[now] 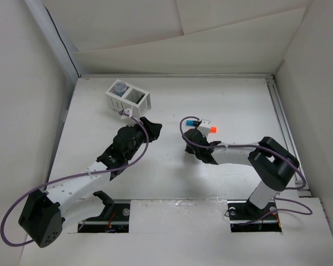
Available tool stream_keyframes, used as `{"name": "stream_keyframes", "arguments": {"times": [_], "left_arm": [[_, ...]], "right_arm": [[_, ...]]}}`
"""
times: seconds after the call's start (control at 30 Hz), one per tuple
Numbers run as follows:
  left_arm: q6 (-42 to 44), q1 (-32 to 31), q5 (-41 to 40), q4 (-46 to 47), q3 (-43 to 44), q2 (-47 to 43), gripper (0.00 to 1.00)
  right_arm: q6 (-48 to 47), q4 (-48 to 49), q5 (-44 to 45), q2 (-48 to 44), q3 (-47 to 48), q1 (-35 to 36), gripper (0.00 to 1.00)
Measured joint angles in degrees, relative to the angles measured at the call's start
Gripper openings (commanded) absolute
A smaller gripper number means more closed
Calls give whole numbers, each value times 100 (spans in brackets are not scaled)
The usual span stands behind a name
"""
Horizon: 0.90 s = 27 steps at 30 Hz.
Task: Sort the stationery into containers
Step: Pick up the stationery from the center of the board, then place the stationery in the storage box.
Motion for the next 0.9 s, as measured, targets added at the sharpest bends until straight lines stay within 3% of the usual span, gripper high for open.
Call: {"name": "stream_keyframes", "arguments": {"times": [0.23,0.43,0.67,0.9], "left_arm": [[-39,153,133,-168,-55,-24,36],[-162,448,304,-448,-55,-33,44],[-221,448,920,-791,262,459,56],[-317,448,1707,-638,540,885,59]], "right_arm": [[-22,-297,7,-385,-232,391,19],[-461,-800,-127,-1294,-452,769,17],[-1097,-745,-765,-2312,-459,752,16],[-1449,-415,-1410,-2754,-461,752,16]]}}
